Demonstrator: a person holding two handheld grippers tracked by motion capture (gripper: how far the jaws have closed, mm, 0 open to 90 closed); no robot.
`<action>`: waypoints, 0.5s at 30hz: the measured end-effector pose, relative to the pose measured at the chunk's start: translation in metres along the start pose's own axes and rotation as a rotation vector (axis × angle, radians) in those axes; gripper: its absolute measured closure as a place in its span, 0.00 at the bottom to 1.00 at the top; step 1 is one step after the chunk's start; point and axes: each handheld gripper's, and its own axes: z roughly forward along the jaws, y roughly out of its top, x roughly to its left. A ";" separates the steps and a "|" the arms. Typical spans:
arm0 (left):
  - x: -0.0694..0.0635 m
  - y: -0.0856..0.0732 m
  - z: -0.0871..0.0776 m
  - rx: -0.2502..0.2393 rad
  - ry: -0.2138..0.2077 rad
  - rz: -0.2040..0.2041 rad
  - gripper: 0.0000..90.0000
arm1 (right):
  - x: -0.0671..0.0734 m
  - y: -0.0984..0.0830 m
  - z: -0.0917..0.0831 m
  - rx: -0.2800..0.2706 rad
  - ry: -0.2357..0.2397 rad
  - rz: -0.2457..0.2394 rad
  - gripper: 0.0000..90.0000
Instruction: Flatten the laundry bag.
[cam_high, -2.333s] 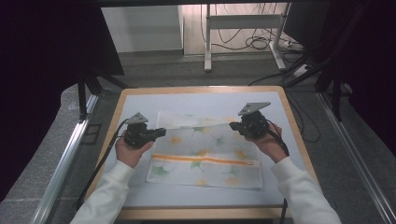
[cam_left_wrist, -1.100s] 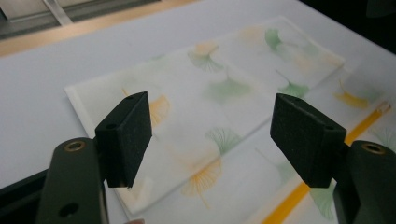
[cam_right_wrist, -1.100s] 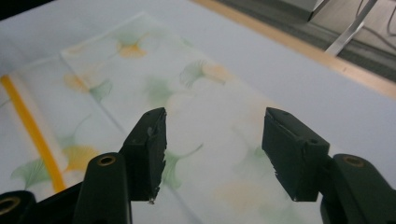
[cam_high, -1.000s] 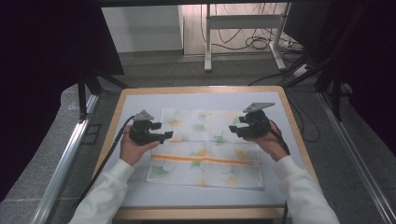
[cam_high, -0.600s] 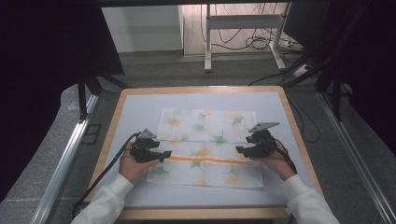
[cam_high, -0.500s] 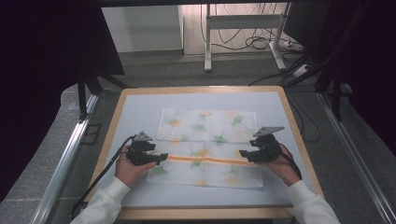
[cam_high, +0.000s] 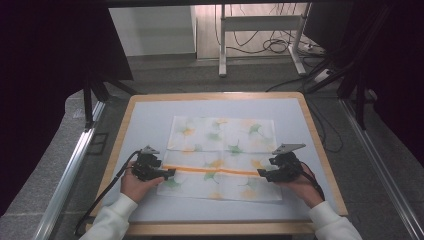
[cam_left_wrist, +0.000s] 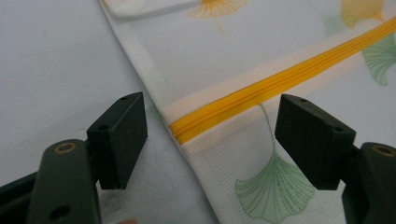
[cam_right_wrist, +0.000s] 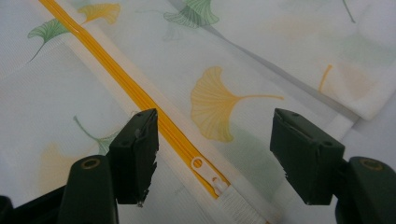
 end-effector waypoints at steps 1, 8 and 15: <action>0.000 0.000 0.000 0.002 -0.004 0.000 0.30 | 0.000 0.000 0.000 0.000 -0.001 -0.004 0.36; -0.011 -0.002 0.002 -0.004 0.099 0.076 0.48 | 0.001 0.000 0.002 0.011 -0.005 -0.005 0.36; -0.014 -0.001 0.002 -0.004 0.090 0.118 0.67 | 0.000 -0.001 0.003 0.016 -0.010 -0.004 0.36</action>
